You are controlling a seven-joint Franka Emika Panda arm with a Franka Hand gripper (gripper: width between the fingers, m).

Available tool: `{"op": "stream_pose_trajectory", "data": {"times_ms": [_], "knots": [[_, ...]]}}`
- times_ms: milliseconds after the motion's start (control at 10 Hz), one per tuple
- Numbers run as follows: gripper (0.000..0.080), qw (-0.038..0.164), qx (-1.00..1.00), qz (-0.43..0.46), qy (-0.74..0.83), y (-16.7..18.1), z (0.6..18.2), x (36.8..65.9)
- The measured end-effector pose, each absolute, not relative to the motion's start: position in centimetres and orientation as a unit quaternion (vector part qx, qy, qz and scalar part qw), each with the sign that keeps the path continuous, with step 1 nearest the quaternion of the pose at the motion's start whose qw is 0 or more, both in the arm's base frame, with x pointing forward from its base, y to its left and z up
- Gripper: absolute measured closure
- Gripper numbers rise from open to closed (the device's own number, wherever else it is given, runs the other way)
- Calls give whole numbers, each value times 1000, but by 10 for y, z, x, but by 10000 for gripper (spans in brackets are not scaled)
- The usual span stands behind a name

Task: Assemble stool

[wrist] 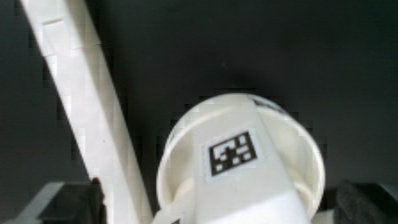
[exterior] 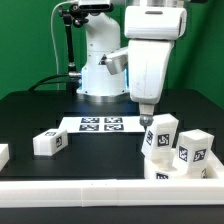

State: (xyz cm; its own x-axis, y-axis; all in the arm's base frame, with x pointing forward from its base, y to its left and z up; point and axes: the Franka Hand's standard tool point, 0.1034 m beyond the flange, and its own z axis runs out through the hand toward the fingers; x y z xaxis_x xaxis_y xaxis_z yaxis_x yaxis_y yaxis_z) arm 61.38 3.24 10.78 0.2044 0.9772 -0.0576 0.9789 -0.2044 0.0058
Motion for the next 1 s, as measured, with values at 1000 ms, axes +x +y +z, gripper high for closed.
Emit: {"op": "stream_pose_trajectory", "data": {"times_ms": [1000], "knots": [[150,21,694,-45,719,48,89,606]]}}
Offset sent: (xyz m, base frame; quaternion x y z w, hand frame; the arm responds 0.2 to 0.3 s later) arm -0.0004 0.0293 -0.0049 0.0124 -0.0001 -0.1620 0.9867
